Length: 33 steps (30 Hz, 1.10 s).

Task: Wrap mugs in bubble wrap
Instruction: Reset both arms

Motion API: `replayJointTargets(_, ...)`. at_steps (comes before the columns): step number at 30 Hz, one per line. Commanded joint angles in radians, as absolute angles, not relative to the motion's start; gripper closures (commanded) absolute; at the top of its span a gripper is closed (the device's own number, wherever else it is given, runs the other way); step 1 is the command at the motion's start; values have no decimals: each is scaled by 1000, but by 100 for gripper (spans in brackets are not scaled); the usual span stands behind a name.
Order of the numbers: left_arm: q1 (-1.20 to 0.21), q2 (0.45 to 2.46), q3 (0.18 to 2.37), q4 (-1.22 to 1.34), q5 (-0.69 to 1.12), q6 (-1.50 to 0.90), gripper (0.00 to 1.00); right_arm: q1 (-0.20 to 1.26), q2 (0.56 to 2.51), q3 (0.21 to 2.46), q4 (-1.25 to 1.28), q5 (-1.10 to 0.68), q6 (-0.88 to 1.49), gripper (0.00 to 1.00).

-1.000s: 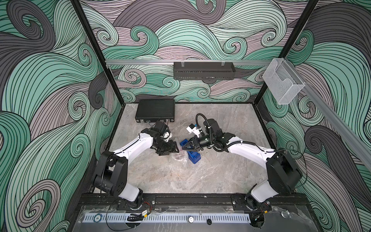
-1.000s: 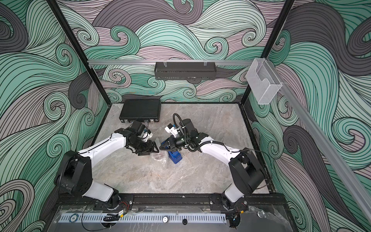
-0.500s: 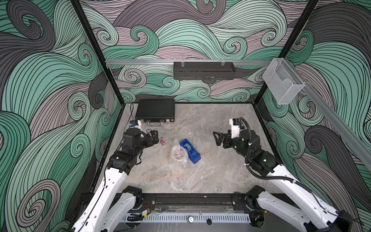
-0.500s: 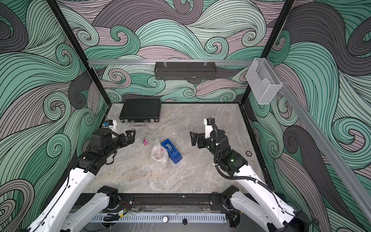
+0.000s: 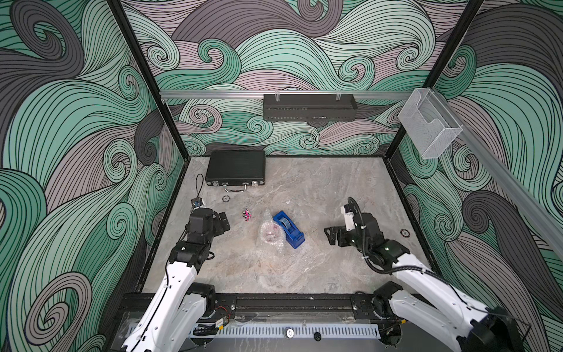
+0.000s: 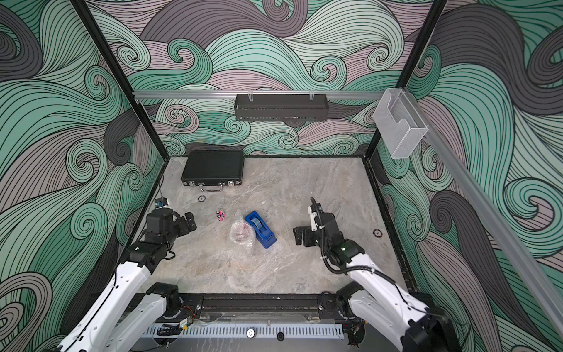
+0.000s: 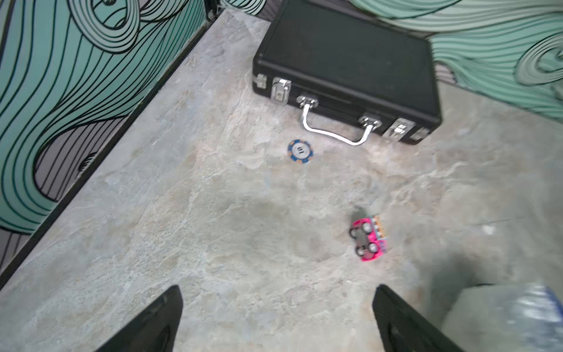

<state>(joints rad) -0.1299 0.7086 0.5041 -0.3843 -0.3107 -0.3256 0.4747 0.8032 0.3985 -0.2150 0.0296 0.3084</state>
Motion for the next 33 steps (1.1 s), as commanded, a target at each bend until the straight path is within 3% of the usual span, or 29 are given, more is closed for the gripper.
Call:
replayJointTargets(1, -119, 628, 419, -154, -474, -116, 1, 374, 623, 337, -61, 164, 233, 1)
replayJointTargets(5, -61, 681, 298, 10, -412, -85, 1, 231, 709, 423, -250, 229, 46, 0)
replayJointTargets(8, -32, 875, 198, 404, -265, -80, 1, 145, 896, 305, 99, 113, 20, 0)
replayJointTargets(10, 6, 1103, 322, 426, -206, -131, 1, 135, 1133, 285, 546, 184, -29, 0)
replayJointTargets(12, 29, 1334, 415, 591, -56, -82, 1, 80, 1384, 377, 755, 93, -75, 1)
replayJointTargets(14, 31, 1459, 549, 497, 26, 46, 2, 29, 1565, 456, 784, 19, -44, 1)
replayJointTargets(15, 36, 1478, 592, 399, 6, 21, 1, -16, 1553, 397, 874, -14, -3, 1)
replayJointTargets(18, 84, 1547, 497, 687, -5, -27, 1, -13, 1541, 401, 858, -9, -7, 1)
replayJointTargets(33, 81, 1527, 482, 649, -8, -36, 1, 24, 1527, 377, 890, 69, -32, 1)
